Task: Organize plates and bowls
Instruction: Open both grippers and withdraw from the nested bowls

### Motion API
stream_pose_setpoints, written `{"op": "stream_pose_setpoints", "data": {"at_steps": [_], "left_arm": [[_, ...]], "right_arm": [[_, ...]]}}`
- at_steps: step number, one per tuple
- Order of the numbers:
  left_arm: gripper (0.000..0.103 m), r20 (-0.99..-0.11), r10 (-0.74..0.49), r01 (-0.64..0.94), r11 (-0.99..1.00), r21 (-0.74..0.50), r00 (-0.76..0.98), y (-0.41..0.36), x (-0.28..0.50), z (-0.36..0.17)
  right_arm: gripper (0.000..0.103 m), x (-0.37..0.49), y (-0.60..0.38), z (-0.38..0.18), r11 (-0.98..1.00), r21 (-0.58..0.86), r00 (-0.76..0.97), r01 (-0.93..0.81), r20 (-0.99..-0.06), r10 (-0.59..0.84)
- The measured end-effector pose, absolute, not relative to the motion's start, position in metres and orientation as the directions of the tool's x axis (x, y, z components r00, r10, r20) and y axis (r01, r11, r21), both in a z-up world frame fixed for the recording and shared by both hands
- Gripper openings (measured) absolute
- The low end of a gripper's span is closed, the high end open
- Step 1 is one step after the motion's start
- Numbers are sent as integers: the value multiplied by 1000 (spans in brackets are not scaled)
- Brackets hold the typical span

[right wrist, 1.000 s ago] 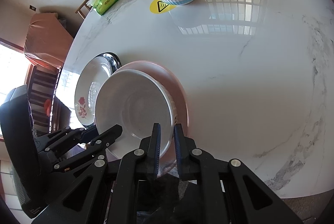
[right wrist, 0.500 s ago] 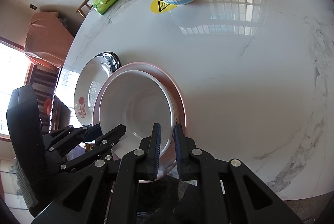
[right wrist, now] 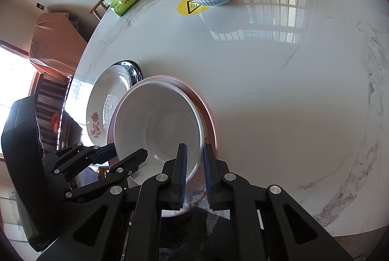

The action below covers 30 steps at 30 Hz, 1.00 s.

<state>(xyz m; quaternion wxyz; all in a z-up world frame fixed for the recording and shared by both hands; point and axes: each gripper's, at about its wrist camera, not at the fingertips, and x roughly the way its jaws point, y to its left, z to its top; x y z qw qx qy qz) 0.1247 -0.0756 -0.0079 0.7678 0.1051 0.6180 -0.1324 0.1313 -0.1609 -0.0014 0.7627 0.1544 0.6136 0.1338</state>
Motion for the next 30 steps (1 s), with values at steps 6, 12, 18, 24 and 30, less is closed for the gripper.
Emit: {"op": "stream_pose_setpoints", "data": {"at_steps": [6,12,18,24,30], "left_arm": [[39,-970,-119,331,943,-43,212,-68,125,6],[39,-951,-142,320,946,-50,273,-58,127,28],[39,-891,-54,319,942,104,450,-65,125,42],[39,-826,-25,323,927,192,563,-74,126,44],[39,-796,-12,310,924,221,605,-79,139,43]], "right_arm": [[15,132,-160,-1,917,399,213,-18,-894,393],[15,131,-163,3,904,427,225,-17,-879,420],[15,133,-169,19,883,468,276,-40,-844,460],[16,138,-179,27,880,467,356,-89,-810,466],[23,150,-197,20,895,436,395,-92,-810,435]]}}
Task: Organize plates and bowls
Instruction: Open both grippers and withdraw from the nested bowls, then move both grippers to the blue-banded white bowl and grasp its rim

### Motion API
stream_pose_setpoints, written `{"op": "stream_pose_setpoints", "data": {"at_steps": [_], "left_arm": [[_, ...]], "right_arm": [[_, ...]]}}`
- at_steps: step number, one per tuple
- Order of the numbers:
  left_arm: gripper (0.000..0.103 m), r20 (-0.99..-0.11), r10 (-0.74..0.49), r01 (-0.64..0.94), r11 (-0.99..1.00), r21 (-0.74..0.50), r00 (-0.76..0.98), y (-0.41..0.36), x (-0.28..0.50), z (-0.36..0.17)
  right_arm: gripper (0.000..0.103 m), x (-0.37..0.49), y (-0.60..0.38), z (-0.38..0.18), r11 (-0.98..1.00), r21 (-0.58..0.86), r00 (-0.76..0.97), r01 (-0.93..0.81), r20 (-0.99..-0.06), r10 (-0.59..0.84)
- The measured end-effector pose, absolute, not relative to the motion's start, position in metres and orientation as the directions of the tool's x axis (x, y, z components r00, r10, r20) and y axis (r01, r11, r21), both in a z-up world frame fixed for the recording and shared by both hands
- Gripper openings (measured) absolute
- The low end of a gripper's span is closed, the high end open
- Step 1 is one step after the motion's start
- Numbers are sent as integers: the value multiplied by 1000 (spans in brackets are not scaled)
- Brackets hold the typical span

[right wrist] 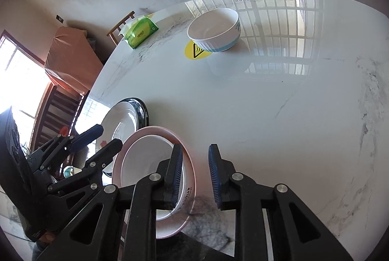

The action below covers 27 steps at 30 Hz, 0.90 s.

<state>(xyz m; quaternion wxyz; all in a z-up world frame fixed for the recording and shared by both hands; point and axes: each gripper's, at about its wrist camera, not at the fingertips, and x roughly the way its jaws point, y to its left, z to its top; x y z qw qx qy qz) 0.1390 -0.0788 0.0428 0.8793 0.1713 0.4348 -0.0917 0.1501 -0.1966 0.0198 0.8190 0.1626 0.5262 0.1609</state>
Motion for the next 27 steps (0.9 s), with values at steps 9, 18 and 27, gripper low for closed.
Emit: {"op": "stream_pose_setpoints", "data": {"at_steps": [9,18,27], "left_arm": [[39,-771,9,303,917,261,636,-87,167,35],[39,-795,27,316,909,272,606,-95,210,22],[39,-875,-74,338,935,106,479,-93,277,11]], "right_arm": [[30,176,-223,2,910,405,447,-88,-800,399],[37,213,-248,-21,893,450,441,-33,-795,417],[41,253,-269,-43,858,513,435,21,-777,454]]}}
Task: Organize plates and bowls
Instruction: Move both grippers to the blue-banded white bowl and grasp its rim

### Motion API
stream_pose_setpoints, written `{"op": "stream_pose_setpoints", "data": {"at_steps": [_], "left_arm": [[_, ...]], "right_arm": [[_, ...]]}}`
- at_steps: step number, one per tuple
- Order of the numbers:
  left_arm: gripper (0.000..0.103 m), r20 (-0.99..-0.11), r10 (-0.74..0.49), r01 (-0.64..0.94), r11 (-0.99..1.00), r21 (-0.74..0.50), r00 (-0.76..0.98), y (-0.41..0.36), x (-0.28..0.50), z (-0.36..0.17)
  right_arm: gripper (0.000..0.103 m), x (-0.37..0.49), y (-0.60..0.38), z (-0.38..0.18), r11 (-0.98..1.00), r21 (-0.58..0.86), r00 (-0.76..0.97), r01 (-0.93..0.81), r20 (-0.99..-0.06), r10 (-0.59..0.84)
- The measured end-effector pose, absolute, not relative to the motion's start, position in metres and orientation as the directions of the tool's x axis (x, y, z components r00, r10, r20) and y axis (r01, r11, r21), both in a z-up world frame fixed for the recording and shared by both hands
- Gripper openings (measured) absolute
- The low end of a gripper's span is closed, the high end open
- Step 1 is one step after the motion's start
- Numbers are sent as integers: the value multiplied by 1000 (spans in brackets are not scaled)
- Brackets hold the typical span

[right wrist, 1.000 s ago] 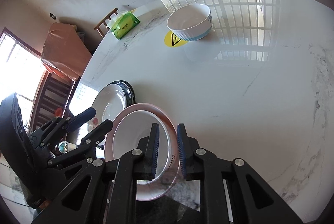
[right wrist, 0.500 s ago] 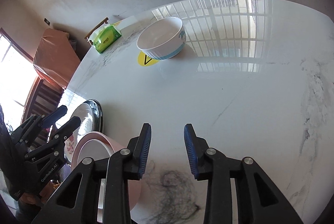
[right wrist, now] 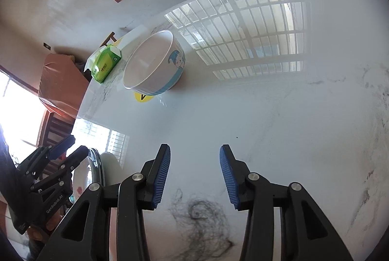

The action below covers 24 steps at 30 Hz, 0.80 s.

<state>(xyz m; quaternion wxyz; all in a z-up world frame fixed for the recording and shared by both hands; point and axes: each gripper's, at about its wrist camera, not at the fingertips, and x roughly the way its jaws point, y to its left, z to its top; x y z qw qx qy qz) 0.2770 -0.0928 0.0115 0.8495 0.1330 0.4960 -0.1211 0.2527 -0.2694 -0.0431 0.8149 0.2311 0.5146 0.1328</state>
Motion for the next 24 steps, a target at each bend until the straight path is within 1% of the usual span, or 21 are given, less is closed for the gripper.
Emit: {"op": "stream_pose_setpoints", "data": {"at_steps": [3,6,9,11,19,24], "left_arm": [[39,-899,-152,319,948,-14,411,-86,307,10],[39,-908,-212,278,954,-113,361,-78,338,5],[39,-909,-265,245,950,-191,320,-72,368,-2],[39,-909,-288,222,948,-227,302,-71,383,-8],[39,-916,-299,201,947,-250,267,-74,420,-28],[39,-930,-270,189,956,-226,251,-81,428,-40]], "right_arm": [[41,268,-275,-44,843,537,440,32,-765,470],[45,287,-276,-40,816,577,446,30,-738,506],[49,307,-272,-31,806,591,453,15,-723,522],[49,321,-267,-25,811,585,455,0,-723,520],[50,373,-248,-16,853,521,440,-27,-760,479],[49,395,-240,-24,875,484,404,-28,-795,453]]}}
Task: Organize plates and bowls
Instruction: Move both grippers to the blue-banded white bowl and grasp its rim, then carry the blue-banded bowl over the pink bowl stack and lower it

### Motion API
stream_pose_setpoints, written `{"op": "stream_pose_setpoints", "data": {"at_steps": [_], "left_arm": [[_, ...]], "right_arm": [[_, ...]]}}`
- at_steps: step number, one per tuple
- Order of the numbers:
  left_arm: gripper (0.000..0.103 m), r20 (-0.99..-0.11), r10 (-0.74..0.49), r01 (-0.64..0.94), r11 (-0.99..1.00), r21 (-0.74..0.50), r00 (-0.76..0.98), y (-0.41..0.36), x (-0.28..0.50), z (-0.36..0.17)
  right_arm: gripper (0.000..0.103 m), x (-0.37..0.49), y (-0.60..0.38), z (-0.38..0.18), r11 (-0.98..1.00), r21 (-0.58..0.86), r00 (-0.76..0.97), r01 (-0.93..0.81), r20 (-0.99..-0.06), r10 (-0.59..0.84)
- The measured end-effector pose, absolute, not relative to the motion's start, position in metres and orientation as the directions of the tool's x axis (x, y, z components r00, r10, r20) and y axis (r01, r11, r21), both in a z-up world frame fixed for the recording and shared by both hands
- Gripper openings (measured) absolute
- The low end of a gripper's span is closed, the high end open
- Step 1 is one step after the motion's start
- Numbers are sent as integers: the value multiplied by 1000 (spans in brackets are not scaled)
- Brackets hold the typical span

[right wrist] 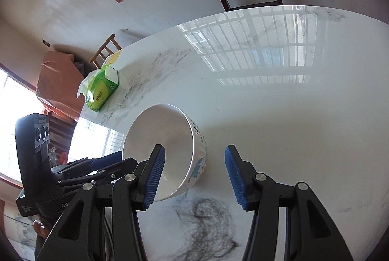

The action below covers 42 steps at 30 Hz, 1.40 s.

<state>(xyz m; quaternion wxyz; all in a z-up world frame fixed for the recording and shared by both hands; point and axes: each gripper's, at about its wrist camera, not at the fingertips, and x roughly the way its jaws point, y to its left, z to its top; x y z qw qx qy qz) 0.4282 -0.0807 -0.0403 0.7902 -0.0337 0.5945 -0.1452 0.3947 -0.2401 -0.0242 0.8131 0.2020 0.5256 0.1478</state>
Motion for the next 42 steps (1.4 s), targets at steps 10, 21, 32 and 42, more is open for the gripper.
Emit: {"op": "stream_pose_setpoints", "data": {"at_steps": [10,21,32,42], "left_arm": [[11,-958,-209,117,975,-188,196,-90,417,-51],[12,-952,-208,145,973,-178,226,-71,314,15],[12,-935,-210,172,971,-165,285,-62,221,61],[13,-935,-219,180,968,-173,279,-51,173,68]], "right_arm": [[15,397,-231,-46,858,513,297,-1,-819,490],[16,315,-228,-9,819,573,255,0,-792,555],[16,220,-210,41,811,582,272,-62,-772,574],[16,174,-197,57,817,569,283,-93,-772,570]]}}
